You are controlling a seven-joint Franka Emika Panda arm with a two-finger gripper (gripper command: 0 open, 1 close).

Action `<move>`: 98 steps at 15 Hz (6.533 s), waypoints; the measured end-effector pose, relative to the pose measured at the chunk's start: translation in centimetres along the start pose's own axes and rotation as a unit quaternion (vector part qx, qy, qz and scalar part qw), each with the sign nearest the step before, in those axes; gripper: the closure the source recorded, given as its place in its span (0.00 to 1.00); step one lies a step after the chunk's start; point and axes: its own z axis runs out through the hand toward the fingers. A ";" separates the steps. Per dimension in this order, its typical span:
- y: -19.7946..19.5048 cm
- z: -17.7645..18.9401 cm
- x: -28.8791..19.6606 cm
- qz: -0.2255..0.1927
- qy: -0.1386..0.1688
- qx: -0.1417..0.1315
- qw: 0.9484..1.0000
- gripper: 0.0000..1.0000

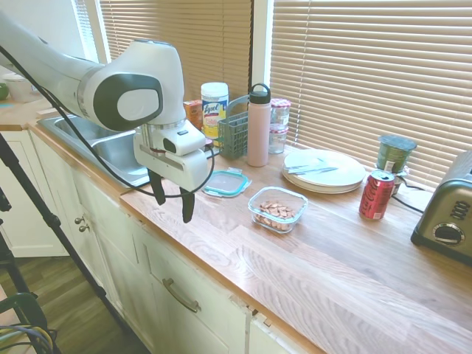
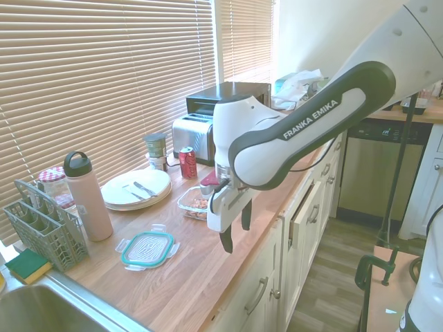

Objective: Cover the lid of the food container

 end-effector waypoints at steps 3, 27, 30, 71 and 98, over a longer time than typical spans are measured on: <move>0.0 0.2 0.0 0.003 -0.005 0.000 1.000 0.00; -13.6 -3.5 -0.1 -0.059 0.080 -0.025 0.995 0.00; -16.1 -4.0 0.3 -0.060 0.088 -0.031 0.994 0.00; -29.5 6.1 1.9 -0.124 0.162 -0.137 0.969 0.00; -26.7 7.8 2.9 -0.142 0.183 -0.179 0.956 1.00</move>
